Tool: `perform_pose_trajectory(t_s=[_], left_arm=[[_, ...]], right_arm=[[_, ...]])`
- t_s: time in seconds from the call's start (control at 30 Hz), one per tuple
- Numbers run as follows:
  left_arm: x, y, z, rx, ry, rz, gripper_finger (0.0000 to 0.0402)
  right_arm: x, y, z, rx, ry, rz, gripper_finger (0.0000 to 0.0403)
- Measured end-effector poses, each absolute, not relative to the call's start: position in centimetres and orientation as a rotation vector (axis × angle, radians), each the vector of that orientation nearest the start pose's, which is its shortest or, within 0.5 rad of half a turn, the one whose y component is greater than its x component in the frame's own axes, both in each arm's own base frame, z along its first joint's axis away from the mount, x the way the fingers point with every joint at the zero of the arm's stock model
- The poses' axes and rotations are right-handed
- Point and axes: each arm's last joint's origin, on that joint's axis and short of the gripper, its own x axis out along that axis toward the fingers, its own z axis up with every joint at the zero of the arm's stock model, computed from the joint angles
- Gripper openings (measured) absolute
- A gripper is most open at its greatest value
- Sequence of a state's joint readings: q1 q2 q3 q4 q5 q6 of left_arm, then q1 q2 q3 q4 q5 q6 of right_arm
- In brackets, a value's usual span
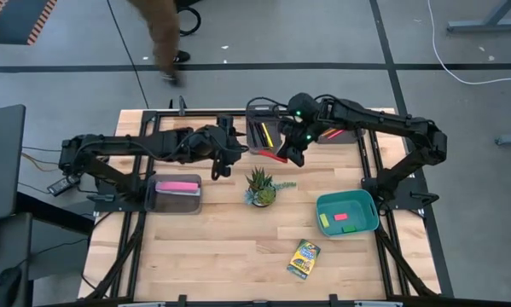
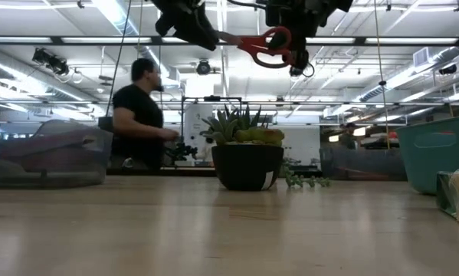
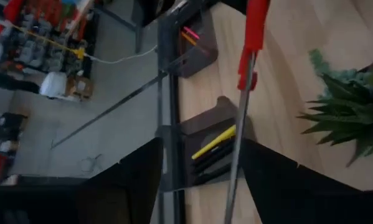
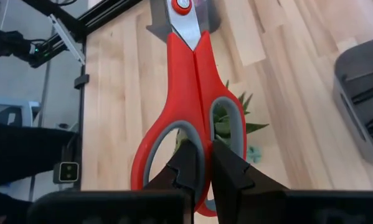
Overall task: Sort crayons/erasers/pens/pencils in bins
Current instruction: Put the orange scissor into the bottom black bin
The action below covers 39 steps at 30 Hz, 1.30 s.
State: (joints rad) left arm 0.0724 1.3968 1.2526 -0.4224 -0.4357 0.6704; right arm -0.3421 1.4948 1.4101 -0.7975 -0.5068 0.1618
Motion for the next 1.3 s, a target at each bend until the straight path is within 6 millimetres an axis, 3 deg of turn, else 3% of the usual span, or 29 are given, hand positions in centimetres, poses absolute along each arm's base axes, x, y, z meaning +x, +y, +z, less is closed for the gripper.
perform_pose_trajectory(t_s=[0.17,0.37,0.43,0.67,0.97,1.3], left_arm=[[29.9,3.8,32.9,0.687,0.761,0.138,0.0184],[29.6,3.7,32.9,0.62,0.768,0.149,0.0039],[29.6,3.7,33.0,0.62,0.764,0.153,0.0012],[29.6,3.7,32.9,0.618,0.764,0.151,0.0006],[30.4,3.7,34.1,0.629,0.626,0.229,0.0067],[30.9,2.3,34.8,0.691,0.546,0.201,0.0091]], right_arm=[[29.6,-8.8,33.4,0.513,0.813,0.096,0.003],[29.6,-8.8,33.4,0.554,0.82,0.083,0.003],[29.6,-8.9,33.4,0.561,0.819,0.081,0.003],[29.6,-8.9,33.4,0.563,0.822,0.084,0.0036],[29.5,-8.9,33.6,0.531,0.812,0.107,0.0035],[29.2,-8.9,33.4,0.522,0.835,0.148,0.0033]])
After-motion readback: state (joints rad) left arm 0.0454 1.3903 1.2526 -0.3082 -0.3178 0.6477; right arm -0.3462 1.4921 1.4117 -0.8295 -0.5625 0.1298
